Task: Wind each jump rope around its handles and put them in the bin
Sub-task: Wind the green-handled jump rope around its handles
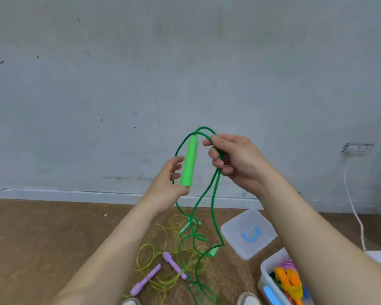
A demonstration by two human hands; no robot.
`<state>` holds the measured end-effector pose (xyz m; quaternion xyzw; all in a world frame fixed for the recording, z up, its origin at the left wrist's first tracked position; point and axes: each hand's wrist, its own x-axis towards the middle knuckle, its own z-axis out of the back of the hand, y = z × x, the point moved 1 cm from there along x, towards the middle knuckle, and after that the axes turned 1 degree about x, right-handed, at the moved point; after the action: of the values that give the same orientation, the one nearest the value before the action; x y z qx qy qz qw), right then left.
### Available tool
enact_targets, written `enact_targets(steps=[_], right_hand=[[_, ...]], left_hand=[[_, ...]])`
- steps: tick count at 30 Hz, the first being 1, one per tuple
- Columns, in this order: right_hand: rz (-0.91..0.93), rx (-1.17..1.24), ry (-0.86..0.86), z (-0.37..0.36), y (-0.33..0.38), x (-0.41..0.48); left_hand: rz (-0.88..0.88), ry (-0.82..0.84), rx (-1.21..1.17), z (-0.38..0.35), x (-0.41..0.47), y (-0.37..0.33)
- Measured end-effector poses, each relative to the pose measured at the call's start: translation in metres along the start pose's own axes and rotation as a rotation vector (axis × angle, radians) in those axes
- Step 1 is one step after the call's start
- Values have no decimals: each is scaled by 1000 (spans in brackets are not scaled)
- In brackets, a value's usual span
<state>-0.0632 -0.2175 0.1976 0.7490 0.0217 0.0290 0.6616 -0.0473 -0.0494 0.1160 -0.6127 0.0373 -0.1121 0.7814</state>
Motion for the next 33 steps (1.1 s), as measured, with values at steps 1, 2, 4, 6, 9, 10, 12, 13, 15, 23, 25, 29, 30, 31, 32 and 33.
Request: enact_targets(steps=[1, 2, 4, 6, 9, 10, 12, 13, 15, 23, 25, 29, 30, 31, 32, 33], right_hand=[[-1, -5, 24, 0, -5, 2], [2, 4, 35, 1, -10, 4], [-3, 58, 33, 1, -21, 7], [-41, 167, -6, -2, -33, 11], [-69, 394, -151, 2, -37, 25], [-62, 496, -207, 8, -36, 29], [-52, 670, -292, 27, -37, 36], [-70, 679, -306, 36, -41, 38], [-186, 533, -217, 41, -51, 38], [-398, -320, 826, -11, -95, 0], [-381, -596, 813, 3, -98, 1], [-374, -666, 440, 40, -93, 13], [-365, -597, 407, 44, -90, 13], [-355, -571, 398, 46, -86, 12], [-341, -569, 402, 44, -82, 11], [-315, -558, 396, 40, -81, 10]], left_hand=[[-20, 49, -143, -3, -4, -11], [-19, 125, -286, -5, -7, -17], [49, 366, -487, -14, -16, -24], [95, 487, -388, -31, -18, -16], [68, 440, 135, -51, -10, 6], [58, 461, 288, -52, -7, 13], [66, 532, 417, -47, -7, 19], [63, 550, 340, -44, -9, 15], [19, 440, -2, -38, -10, -4], [203, -183, -1102, 14, 28, -18], [178, -313, -1218, 43, 29, -11], [137, -576, -1266, 92, 23, 13], [148, -616, -1272, 98, 22, 19], [158, -652, -1273, 103, 22, 24], [166, -684, -1263, 106, 22, 28], [169, -714, -1237, 108, 22, 31]])
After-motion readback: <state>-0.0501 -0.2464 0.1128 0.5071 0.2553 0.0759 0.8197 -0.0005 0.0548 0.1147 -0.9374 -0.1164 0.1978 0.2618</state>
